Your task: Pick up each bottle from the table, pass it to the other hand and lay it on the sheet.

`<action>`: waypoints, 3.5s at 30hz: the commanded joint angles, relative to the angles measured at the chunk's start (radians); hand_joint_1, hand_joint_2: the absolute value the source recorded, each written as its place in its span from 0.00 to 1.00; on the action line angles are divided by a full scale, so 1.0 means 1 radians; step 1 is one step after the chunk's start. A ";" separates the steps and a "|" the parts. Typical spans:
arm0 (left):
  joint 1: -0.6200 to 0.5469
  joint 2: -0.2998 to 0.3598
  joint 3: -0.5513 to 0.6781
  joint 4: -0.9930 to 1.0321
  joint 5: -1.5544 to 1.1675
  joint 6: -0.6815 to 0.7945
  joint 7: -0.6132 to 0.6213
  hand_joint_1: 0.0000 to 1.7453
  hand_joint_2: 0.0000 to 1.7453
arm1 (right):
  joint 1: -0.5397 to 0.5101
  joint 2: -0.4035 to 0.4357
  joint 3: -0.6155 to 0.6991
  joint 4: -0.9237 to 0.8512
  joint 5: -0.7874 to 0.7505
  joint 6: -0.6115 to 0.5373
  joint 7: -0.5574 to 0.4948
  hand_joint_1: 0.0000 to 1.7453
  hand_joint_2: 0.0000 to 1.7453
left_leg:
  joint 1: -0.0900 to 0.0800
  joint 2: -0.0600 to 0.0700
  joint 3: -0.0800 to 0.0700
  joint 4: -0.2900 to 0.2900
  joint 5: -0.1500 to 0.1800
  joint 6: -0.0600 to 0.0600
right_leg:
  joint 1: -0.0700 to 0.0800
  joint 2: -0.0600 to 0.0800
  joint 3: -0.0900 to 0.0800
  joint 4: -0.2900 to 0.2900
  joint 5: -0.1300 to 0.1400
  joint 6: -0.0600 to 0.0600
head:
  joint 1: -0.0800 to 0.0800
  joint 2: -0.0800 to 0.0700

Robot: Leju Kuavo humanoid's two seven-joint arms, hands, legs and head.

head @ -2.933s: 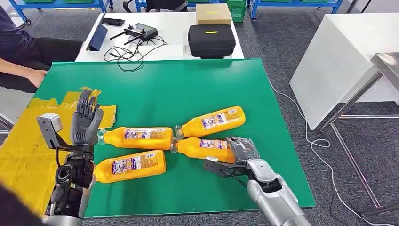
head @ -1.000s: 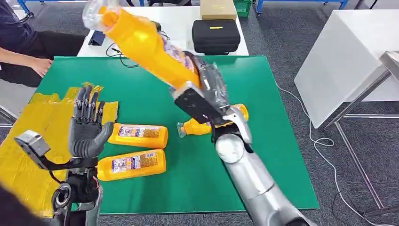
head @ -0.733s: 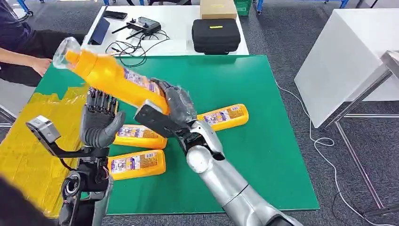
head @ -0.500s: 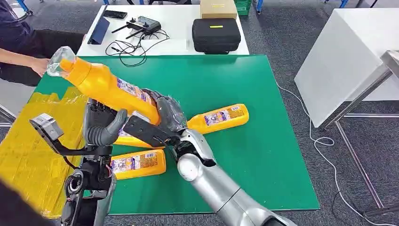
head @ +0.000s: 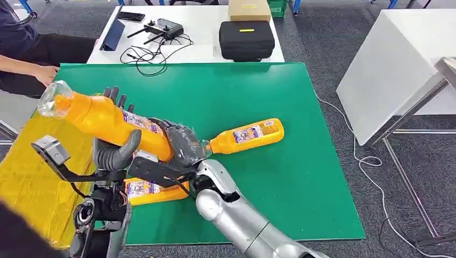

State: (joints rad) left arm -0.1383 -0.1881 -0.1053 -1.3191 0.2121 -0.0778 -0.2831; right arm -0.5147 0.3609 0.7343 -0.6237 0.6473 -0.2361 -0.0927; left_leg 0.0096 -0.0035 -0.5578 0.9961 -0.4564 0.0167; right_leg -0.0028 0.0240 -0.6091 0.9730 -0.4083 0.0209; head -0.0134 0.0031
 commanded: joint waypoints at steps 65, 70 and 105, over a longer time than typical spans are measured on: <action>-0.267 0.289 0.200 0.804 -1.729 0.776 0.291 1.00 1.00 | 0.110 -0.159 0.048 -0.077 -0.074 0.054 -0.053 0.00 0.00 | 0.001 -0.002 0.001 -0.001 0.000 -0.001 | 0.001 -0.003 0.002 -0.001 -0.001 0.000 | 0.001 0.000; -0.320 0.305 0.205 0.954 -1.695 0.776 0.296 1.00 1.00 | 0.120 -0.167 0.056 -0.090 -0.073 0.063 -0.053 0.00 0.00 | 0.002 -0.003 0.005 -0.002 -0.001 -0.001 | 0.002 -0.005 0.006 -0.001 -0.002 0.000 | 0.001 0.000; -0.331 0.320 0.366 1.002 -1.494 0.659 0.249 0.00 0.00 | 0.144 -0.172 0.054 -0.136 -0.016 0.095 0.035 0.00 0.00 | 0.002 -0.001 0.002 -0.001 0.000 -0.001 | 0.002 -0.003 0.002 -0.001 -0.001 0.000 | 0.000 0.000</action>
State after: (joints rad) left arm -0.4454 0.1610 0.1762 -0.3182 -1.3832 0.5757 0.0804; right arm -0.3532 0.2193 0.7729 -0.7622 0.6069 -0.1526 -0.0767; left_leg 0.0111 -0.0035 -0.5588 0.9959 -0.4559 0.0157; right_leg -0.0013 0.0235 -0.6100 0.9731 -0.4083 0.0207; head -0.0130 0.0031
